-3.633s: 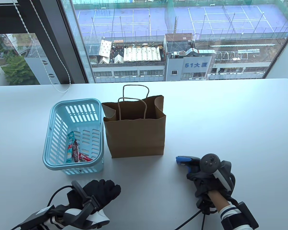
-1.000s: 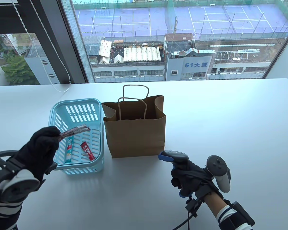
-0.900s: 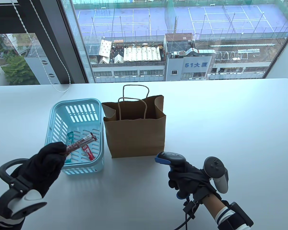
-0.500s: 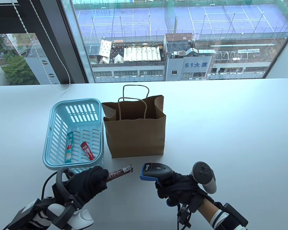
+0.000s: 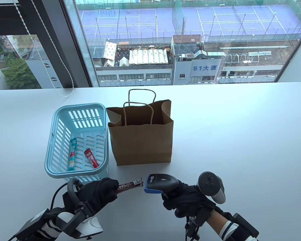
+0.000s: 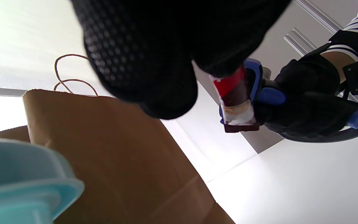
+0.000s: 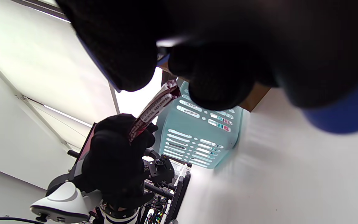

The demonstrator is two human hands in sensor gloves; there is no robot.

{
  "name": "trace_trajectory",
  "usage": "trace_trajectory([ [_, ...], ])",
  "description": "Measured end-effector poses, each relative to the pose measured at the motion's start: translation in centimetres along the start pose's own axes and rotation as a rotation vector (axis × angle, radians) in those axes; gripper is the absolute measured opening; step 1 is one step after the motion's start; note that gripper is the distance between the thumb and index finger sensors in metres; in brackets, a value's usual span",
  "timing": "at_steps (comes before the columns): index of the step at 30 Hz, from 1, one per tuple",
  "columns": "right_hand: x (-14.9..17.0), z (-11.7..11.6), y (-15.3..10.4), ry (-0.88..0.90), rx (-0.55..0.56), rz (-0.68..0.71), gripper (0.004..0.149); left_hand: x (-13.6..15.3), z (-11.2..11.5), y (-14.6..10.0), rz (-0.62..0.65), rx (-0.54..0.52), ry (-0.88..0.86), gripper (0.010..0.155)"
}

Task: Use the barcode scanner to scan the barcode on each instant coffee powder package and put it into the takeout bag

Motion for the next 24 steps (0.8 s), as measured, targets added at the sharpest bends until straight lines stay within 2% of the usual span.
trace_trajectory([
  [4, 0.7, 0.3, -0.2, 0.022, 0.011, -0.054, 0.063, 1.1, -1.1, -0.1, -0.081, -0.028, -0.021, 0.027],
  [8, 1.3, 0.5, -0.2, 0.039, 0.011, -0.084, 0.062, 3.7, -4.8, -0.2, -0.216, -0.137, -0.06, 0.032],
  [12, 1.3, 0.4, -0.1, 0.036, 0.007, -0.088, 0.062, 8.6, -10.7, -0.2, -0.412, -0.316, -0.137, 0.034],
  [14, 1.3, 0.4, 0.0, 0.037, 0.004, -0.087, 0.062, 12.2, -13.6, 0.5, -0.514, -0.397, -0.164, 0.033],
  [16, 1.3, 0.3, 0.0, 0.037, 0.002, -0.087, 0.062, 15.4, -14.9, 1.7, -0.592, -0.411, -0.216, 0.033],
  [19, 1.2, 0.4, 0.0, 0.036, 0.005, -0.091, 0.062, 20.5, -14.4, 4.2, -0.733, -0.382, -0.304, 0.033],
  [21, 1.2, 0.4, -0.1, 0.033, 0.008, -0.093, 0.062, 23.2, -12.3, 5.8, -0.808, -0.324, -0.425, 0.033],
  [24, 1.3, 0.4, 0.0, 0.027, 0.001, -0.089, 0.062, 24.6, -9.1, 7.5, -0.844, -0.286, -0.607, 0.033],
])
Point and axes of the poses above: the tracker on the back of each hand, its own x axis roughly to the little-finger side, its own y axis roughly from the wrist to the fingertips, z = x × y, the point moved 2 cm from there along y, roughly from the wrist to the fingertips, and after that the axes turned 12 degrees about -y, right-handed, at the moved point
